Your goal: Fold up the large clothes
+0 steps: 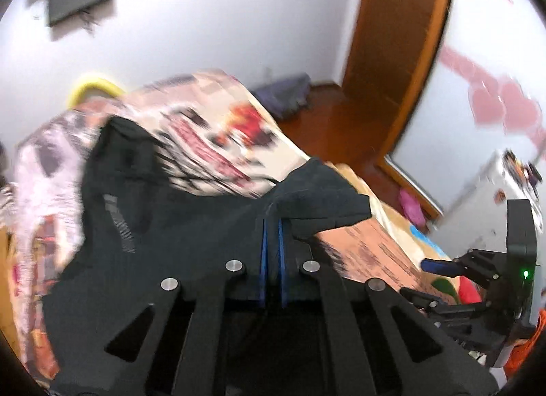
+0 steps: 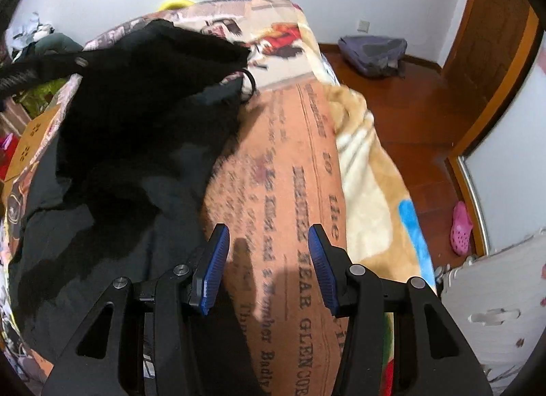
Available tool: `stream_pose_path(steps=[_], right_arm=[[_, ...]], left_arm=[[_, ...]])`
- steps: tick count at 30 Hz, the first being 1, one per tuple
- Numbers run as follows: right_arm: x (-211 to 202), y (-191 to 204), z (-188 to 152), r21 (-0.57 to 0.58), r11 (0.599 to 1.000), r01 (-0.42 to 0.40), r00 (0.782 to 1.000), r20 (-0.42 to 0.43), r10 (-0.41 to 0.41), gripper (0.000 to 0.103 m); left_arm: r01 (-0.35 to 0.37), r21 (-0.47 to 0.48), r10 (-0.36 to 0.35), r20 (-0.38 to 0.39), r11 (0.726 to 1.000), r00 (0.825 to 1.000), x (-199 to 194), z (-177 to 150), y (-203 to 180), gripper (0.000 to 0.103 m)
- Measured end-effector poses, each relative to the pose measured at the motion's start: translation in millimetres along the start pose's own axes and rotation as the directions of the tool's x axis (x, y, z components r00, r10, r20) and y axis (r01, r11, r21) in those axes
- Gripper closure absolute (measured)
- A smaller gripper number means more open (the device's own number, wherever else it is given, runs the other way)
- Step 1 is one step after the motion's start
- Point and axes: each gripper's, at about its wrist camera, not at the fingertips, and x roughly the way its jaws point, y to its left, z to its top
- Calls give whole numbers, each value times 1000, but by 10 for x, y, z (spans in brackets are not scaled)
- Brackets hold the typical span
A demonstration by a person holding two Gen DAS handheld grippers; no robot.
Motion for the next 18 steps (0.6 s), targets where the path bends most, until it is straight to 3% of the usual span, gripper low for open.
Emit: stream_pose_path(steps=[5,8,13,18], right_arm=[[-148,251,278,-47,999,-16,998,65,19,59],[-148,441,422,-72,996,-45,995,83,51,59],[92,733,556,-85,991,-103,994,32,106,59],[410,946,480,-99,988,-114,992,-73,107,59]], left_arm=[[-128,-30,130,94,991,987,-568,-68,518,99],[-171,-61,177,104,983,979,-783,-245,828,99],[-228,-103,234,59,968,970,-895,-658,1237,99],[-235,-182,233,-29,955,972,-821,-1238,1575,99]])
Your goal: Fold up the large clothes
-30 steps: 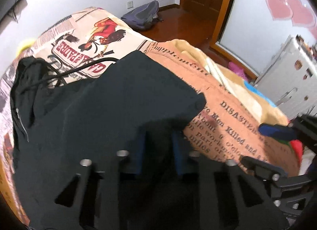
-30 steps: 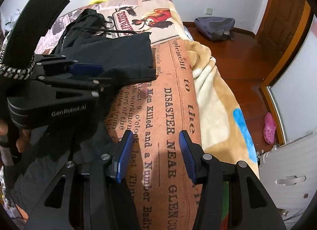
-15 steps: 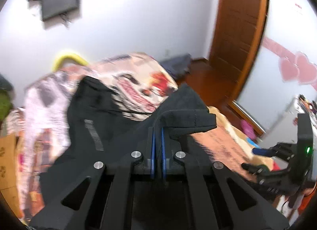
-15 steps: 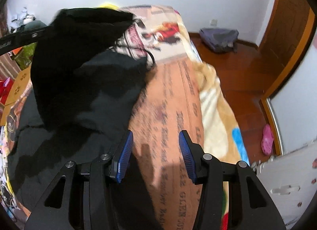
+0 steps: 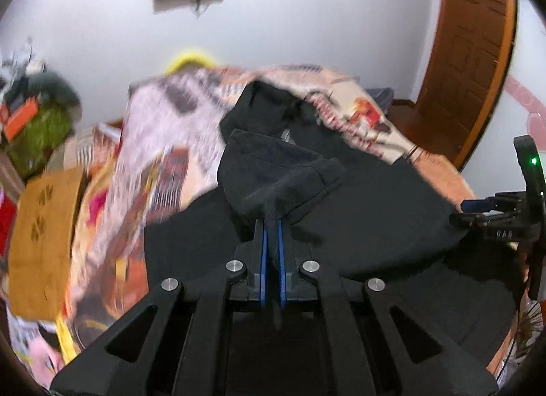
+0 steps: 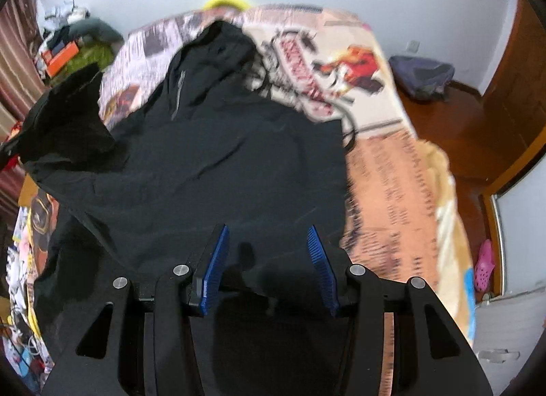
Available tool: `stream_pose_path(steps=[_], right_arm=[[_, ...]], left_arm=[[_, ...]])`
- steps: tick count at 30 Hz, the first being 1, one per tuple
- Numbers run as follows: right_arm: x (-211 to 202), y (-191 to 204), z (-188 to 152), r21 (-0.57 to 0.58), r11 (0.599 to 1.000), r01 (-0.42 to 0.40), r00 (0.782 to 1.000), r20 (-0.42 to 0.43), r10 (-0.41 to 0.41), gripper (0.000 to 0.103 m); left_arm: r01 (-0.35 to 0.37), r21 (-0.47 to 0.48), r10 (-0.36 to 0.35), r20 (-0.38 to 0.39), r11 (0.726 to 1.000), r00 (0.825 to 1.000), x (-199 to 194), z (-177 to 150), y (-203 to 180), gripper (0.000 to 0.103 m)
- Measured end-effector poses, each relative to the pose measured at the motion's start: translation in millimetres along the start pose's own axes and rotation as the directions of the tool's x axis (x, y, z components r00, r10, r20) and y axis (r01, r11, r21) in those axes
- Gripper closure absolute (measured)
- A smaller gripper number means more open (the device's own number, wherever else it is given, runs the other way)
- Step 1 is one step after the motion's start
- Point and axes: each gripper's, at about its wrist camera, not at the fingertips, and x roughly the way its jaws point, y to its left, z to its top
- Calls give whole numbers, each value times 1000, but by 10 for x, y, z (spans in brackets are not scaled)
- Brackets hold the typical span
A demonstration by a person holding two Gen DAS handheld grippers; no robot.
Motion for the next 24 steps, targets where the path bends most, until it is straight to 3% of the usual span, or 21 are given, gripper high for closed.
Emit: stream_pose_path(steps=[7,13,16,20,22,24], right_arm=[[163,183,-152,-50,998,31,998,-52,-34,59],[203,272,-196,-88,994,66,995,-64,-72,57],[212,314,-244,-104,991,78,995,-56,-84,54],[210,388,-268,-142,984,109,992,-53,-118,53],[196,403,-250,-147,984,103,992,-59,-113,53],[171,402,-220,-143,986,84,993,-64,-94,53]], left_arm=[[54,-133,-69,-107,990,992,231,-688,344,96],[2,-224,-39,-161,974,986,327,-1053,551,75],[5,-272,-54,-170,962,984,324,-1166,675,70],[-53,-254,4,-189,966,982,236,-1220,737,55],[-89,-227,45,-192,970,980,171,-1192,739,53],[-167,-165,133,-200,972,971,112,-1131,733,53]])
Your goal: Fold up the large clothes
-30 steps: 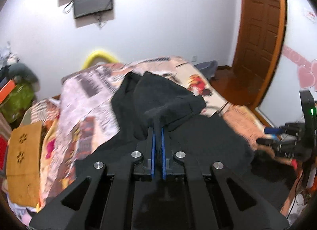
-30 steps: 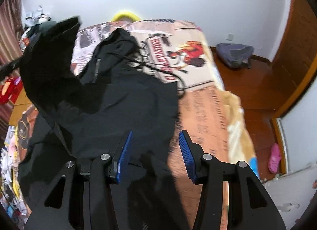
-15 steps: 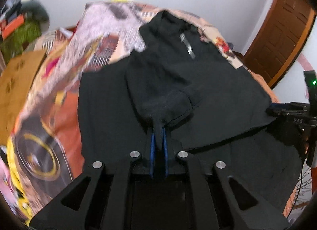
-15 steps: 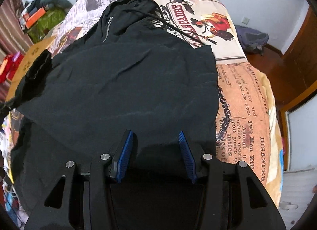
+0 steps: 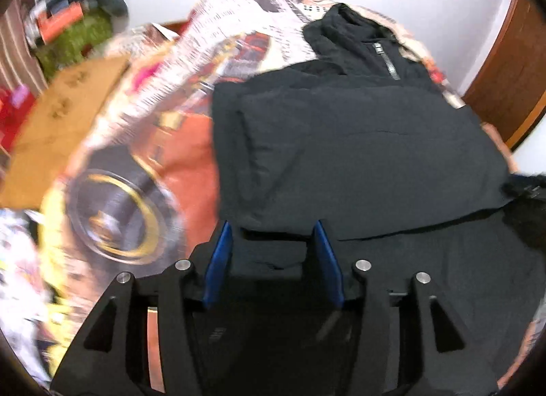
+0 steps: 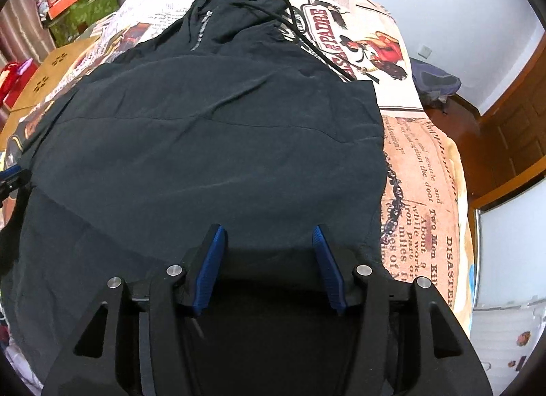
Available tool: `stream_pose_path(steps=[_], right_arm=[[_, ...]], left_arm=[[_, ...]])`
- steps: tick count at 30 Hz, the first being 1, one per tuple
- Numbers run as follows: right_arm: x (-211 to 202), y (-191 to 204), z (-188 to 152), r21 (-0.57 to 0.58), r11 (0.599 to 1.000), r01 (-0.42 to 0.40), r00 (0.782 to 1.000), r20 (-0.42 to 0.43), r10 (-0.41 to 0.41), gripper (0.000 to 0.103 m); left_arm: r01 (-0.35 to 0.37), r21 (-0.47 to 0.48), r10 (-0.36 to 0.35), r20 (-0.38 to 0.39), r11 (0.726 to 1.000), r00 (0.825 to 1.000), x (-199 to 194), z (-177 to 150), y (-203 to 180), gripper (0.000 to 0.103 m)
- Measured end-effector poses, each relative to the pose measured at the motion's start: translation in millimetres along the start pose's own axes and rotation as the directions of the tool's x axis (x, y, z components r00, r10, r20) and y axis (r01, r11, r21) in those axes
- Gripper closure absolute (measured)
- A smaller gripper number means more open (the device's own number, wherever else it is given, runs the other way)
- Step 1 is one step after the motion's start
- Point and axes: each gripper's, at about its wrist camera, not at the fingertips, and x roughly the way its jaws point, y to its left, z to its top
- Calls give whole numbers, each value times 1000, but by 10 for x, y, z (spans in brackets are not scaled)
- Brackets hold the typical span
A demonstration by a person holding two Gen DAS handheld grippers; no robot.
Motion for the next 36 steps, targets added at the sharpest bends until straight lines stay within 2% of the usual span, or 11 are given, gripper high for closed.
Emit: stream_pose_path(steps=[2,5,8,14,19,22,27,30,36], right_arm=[[-16,-7,50,2,1000,-19,1000,-2,19,53],[-87,-11,177,-4,1000,-27,1000,15,27,53],[-217,-7,346,-6,1000,-22,997,71,22,53],[-446,-19,742,-1,1000,-31,983,181,30,53],[-587,-21,1141,-12,1000,-7,959,282,10,53],[-581,-35,1370,-6,1000,3,947,322,-1,53],[-395,-50,1708,2,1000,13,941,338,-13,53],[-161,-66,1914,16,1000,8,949,316,-13,53],[395,-193,2312,111,992,-66,971,238,39,53]], left_arm=[[-42,35,41,27,998,999,-111,62,4,53],[-46,50,42,70,998,997,-269,240,30,48],[-54,76,44,124,996,991,-415,457,-20,45],[11,114,-34,203,993,979,-577,1050,-258,42],[44,148,-79,242,988,967,-541,1564,-527,42],[39,166,-82,260,985,962,-407,1855,-681,41],[82,145,-115,233,986,966,-16,2248,-827,41],[104,131,-130,209,986,969,278,2447,-905,41],[165,85,-175,128,983,976,971,2772,-1067,42]])
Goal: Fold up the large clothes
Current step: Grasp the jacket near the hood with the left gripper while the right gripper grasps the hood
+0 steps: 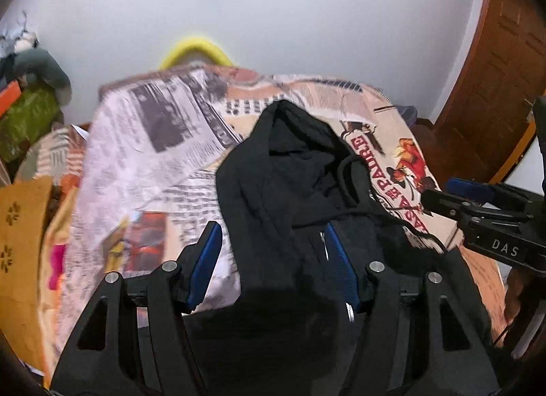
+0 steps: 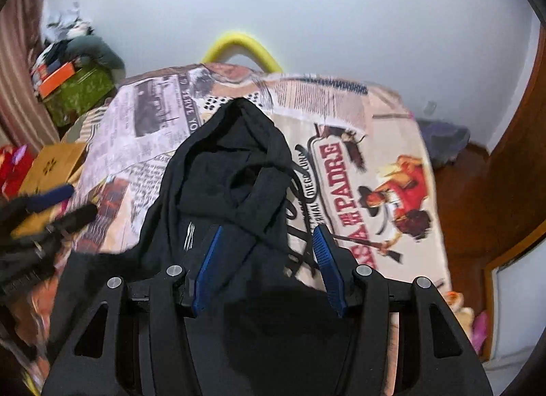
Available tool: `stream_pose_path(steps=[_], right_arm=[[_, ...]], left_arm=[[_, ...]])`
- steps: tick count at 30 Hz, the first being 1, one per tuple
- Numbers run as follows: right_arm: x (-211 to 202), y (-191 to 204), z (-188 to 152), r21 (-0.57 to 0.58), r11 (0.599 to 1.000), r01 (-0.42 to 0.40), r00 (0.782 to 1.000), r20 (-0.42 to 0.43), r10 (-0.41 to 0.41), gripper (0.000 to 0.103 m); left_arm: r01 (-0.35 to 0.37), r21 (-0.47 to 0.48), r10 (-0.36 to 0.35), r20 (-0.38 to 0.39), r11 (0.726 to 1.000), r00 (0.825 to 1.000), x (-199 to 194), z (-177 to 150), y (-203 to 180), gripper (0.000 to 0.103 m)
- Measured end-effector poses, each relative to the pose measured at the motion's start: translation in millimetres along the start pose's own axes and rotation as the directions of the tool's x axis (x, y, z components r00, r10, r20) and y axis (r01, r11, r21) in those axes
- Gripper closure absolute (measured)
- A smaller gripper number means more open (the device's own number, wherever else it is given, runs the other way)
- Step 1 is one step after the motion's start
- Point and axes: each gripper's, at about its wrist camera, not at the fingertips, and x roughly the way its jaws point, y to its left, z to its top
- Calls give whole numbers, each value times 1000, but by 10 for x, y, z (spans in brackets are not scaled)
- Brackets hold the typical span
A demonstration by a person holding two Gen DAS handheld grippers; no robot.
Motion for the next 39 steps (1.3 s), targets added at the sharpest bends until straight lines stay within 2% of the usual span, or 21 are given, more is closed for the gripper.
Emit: stream_pose_path(steps=[4,6,8,12,14,16,17,19,20,22,25,30,32,37,39], right_arm=[[416,-77,139,78,997,-15,998,-58,19,53],[603,-117,175,124,992,-17,996,-82,27,53],[758,-125,216,153,988,-26,994,-101,42,53],[1026,-145,257,188,982,-1,991,-132,27,53],[1136,-158,238,208,978,6,988,-155,26,53],[1242,-179,198,230,973,10,983,-180,32,53],[1266,-188,180,231,973,14,983,-184,29,55],[1265,-193,133,225,974,-11,982,-179,53,75],[1236,-198,114,225,974,-18,982,-177,59,82],[1099,-202,89,214,977,-18,988,-148,50,85],[707,-182,61,161,986,-37,996,-77,50,88],[41,-90,-2,84,992,-95,995,-32,98,93],[-292,-34,-100,30,993,-111,994,-15,111,93],[-770,151,-453,-53,989,-136,991,-16,135,94],[-841,154,-619,-68,987,-143,990,-23,141,94]], left_arm=[[29,-58,-32,-50,998,998,421,77,25,42],[38,-84,-44,-66,996,997,607,106,47,45],[26,-93,-33,-74,995,997,751,123,67,54],[31,-139,-44,-89,990,995,988,146,146,60],[55,-162,-73,-107,985,992,1091,142,187,75],[61,-162,-80,-119,985,990,1163,116,198,80],[62,-155,-81,-117,986,990,1174,92,193,85],[46,-135,-62,-116,990,991,1165,74,170,90],[23,-121,-38,-117,992,992,1123,69,153,92],[14,-107,-24,-99,994,995,992,82,137,93],[21,-75,-26,-61,997,998,697,139,116,94],[64,-18,-64,-24,998,998,53,119,4,95],[70,24,-69,-19,997,997,-229,15,-88,95],[67,119,-64,-22,991,998,-788,-374,-325,95],[69,138,-65,-34,988,997,-930,-578,-365,95]])
